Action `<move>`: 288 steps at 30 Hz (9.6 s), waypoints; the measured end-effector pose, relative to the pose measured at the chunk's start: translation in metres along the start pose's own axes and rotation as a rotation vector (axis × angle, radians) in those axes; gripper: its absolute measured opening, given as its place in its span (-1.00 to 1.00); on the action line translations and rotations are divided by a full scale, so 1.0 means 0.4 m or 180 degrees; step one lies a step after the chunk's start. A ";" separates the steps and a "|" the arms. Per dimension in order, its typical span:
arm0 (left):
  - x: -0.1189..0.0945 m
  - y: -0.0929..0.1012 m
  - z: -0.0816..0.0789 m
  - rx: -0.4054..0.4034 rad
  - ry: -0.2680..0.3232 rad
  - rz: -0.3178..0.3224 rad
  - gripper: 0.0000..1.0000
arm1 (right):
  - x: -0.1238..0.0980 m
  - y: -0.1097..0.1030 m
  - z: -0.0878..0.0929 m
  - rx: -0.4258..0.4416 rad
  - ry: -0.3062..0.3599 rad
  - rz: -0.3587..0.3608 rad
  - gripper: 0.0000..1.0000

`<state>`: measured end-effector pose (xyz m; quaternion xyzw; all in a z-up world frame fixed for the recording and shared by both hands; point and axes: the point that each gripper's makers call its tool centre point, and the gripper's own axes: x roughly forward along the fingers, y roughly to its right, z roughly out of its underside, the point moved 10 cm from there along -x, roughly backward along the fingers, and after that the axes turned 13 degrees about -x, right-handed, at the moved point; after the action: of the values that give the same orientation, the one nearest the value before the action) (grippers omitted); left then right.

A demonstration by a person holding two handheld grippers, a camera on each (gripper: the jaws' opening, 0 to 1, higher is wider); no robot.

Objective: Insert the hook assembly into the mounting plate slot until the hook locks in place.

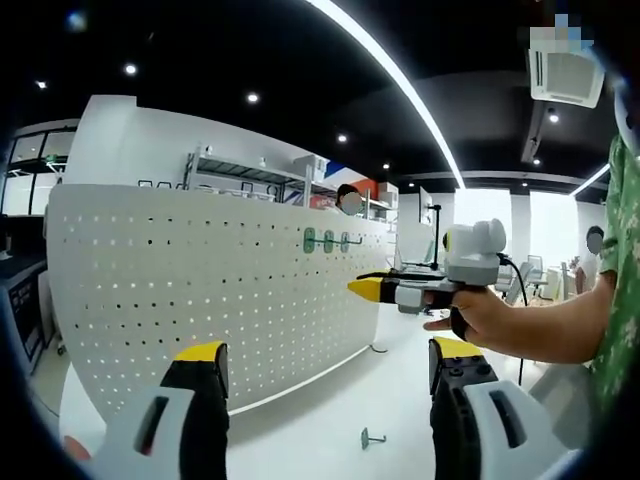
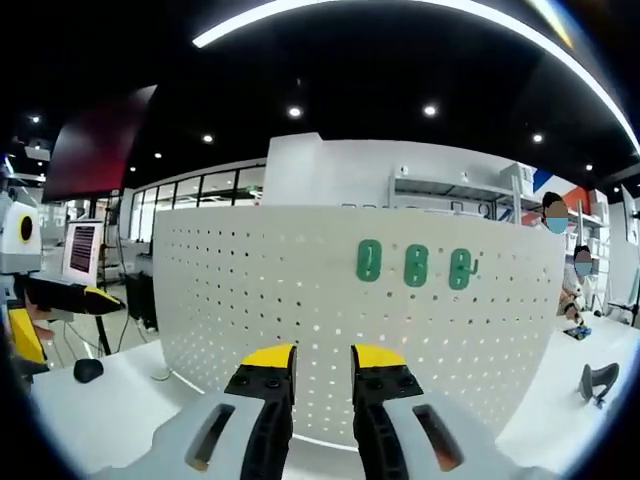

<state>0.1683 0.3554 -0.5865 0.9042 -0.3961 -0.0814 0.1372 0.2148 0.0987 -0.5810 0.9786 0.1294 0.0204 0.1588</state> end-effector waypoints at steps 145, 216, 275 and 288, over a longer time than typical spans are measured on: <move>0.282 -0.005 0.481 0.0344 -0.1718 0.0372 -0.54 | -0.221 -0.011 0.155 0.0041 -0.0359 -0.2255 0.28; 0.259 -0.037 0.381 0.0185 -0.1183 0.0062 -0.97 | -0.206 -0.013 0.137 0.0114 -0.0356 -0.2182 0.28; 0.147 0.103 0.088 0.0180 0.0233 0.0247 -0.97 | -0.211 -0.016 -0.018 0.0454 -0.0053 -0.1929 -0.43; 0.150 0.125 0.086 0.0170 0.0245 0.0337 -0.97 | -0.202 -0.014 -0.016 0.0593 -0.0072 -0.1902 -0.74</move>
<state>0.1652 0.2725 -0.6057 0.8878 -0.4398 -0.0286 0.1323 0.1349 0.0848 -0.5768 0.9077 0.4109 -0.0500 0.0688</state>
